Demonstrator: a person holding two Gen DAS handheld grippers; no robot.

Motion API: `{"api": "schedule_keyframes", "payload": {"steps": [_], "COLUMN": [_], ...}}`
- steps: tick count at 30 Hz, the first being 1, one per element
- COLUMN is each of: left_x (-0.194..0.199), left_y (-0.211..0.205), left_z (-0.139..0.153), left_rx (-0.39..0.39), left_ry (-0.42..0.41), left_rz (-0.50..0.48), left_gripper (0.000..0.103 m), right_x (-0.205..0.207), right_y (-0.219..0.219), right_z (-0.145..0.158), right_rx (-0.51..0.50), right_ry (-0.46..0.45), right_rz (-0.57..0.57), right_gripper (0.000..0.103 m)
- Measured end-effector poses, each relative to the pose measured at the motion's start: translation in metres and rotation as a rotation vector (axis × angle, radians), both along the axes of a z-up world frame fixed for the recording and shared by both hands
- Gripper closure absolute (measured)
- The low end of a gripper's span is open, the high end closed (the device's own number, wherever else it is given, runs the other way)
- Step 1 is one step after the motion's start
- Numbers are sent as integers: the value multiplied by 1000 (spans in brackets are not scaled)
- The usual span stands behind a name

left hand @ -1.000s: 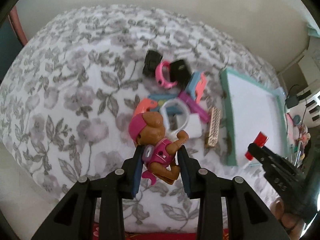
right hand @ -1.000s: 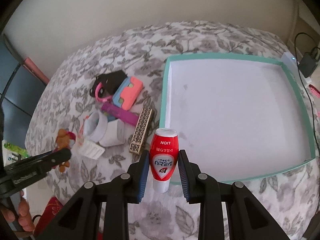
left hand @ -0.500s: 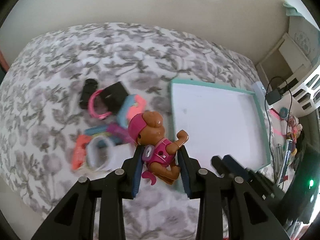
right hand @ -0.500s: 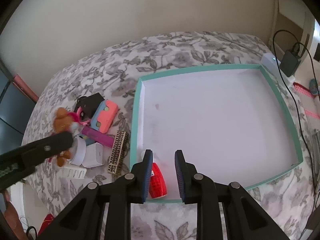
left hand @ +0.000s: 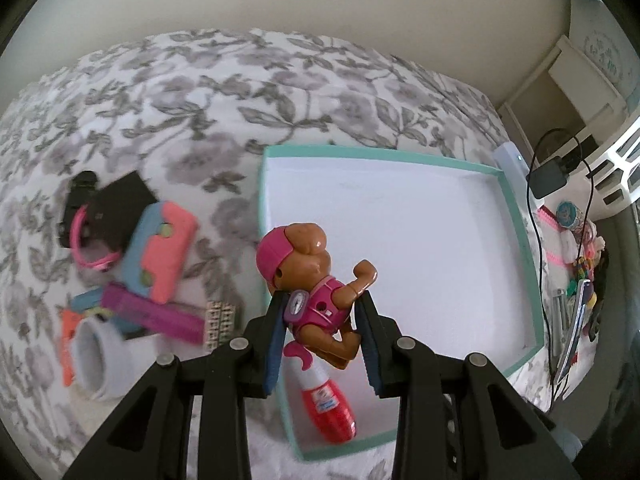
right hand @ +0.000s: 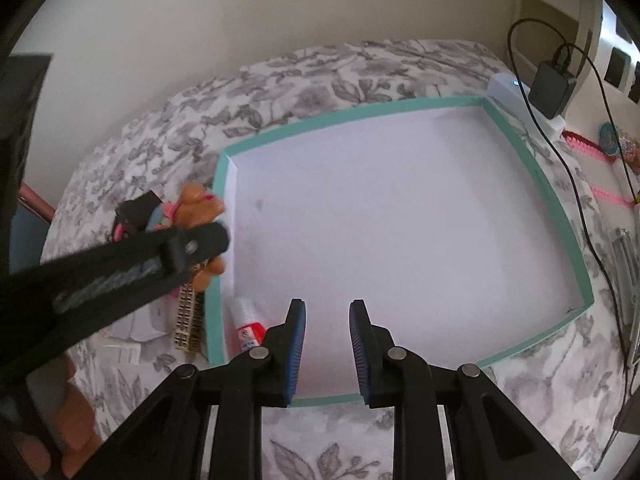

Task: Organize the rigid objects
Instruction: 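Lower the bottle and puppy figure into the tray and open both grippers, then move both grippers back to the pile and grasp the white smartwatch with the right gripper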

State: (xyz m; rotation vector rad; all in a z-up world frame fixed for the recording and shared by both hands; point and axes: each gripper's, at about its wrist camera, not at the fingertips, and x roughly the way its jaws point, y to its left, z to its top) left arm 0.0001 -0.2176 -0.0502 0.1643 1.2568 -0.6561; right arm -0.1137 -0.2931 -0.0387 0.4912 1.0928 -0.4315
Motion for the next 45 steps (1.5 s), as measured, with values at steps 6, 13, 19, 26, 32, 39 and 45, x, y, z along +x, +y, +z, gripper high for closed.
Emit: {"api": "schedule_keyframes", "payload": {"steps": [6,13,19,26,32,39,45], "left_x": [-4,-3,-2,5,15,36,44], "left_y": [-15,-14,-7,18,48,95,134], "left_z": [-18,-20,-13,10,21,19,24], "left_rx": [2,10,0,-52,-41,-4,-12], "left_ry": [36,47,45,23,-34,-21,-38], "left_rz": [-42,-45,-37,18,117,267,372], "left_gripper": [67,67,43,32,16,15,11], "right_x": [-2,-1,-1,-1,0,0,2], "right_y": [-4,-1,-2,-1,0,-5,-3], "right_z": [-6,-10,-12,-11,-10,-13,-14], "right_rx": [7,4,6,1,-16,-32,-53], "right_ry": [26,48,58,48,34,37,21], "right_rz": [-9,1,-5,-7,-9,-46,-44], "right_gripper": [79,79,78,79,73,36,13]}}
